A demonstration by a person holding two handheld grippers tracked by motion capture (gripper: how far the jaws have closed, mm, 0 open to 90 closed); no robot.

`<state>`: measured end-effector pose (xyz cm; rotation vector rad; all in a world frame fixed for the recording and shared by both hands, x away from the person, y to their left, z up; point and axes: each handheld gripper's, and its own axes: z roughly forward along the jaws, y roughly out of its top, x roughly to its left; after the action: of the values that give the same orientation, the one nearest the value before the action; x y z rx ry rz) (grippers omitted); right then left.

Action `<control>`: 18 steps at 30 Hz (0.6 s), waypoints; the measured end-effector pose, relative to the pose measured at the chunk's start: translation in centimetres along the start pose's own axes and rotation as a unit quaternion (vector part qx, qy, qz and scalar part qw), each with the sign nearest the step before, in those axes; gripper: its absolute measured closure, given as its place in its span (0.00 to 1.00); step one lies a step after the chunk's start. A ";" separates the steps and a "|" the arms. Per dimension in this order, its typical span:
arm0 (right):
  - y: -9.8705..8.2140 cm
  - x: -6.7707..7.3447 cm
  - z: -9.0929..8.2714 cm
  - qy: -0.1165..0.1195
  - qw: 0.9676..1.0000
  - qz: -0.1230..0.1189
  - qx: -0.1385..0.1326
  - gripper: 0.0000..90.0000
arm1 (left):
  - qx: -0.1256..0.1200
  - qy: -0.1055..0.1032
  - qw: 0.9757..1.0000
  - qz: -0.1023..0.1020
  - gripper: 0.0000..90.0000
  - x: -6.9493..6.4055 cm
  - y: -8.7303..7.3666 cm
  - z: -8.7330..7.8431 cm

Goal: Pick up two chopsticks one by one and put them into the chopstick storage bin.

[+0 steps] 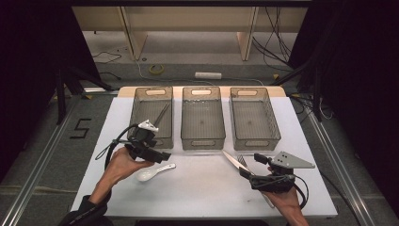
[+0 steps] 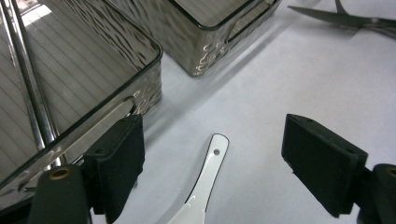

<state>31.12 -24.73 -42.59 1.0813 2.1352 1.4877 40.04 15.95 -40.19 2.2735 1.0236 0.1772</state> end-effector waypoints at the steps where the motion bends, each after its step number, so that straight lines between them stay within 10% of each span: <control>1: 0.0 0.0 0.0 0.000 1.000 0.000 0.000 0.24 | 0.003 0.001 1.000 0.002 0.23 0.0 -0.1 0.1; 18: 0.2 0.2 0.5 0.004 1.000 -0.007 0.003 0.24 | 0.076 0.047 0.996 0.019 0.23 0.2 -1.9 2.4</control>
<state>31.40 -24.23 -42.57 1.0639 2.1493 1.4818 39.84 15.88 -43.26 2.4445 1.0744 0.2312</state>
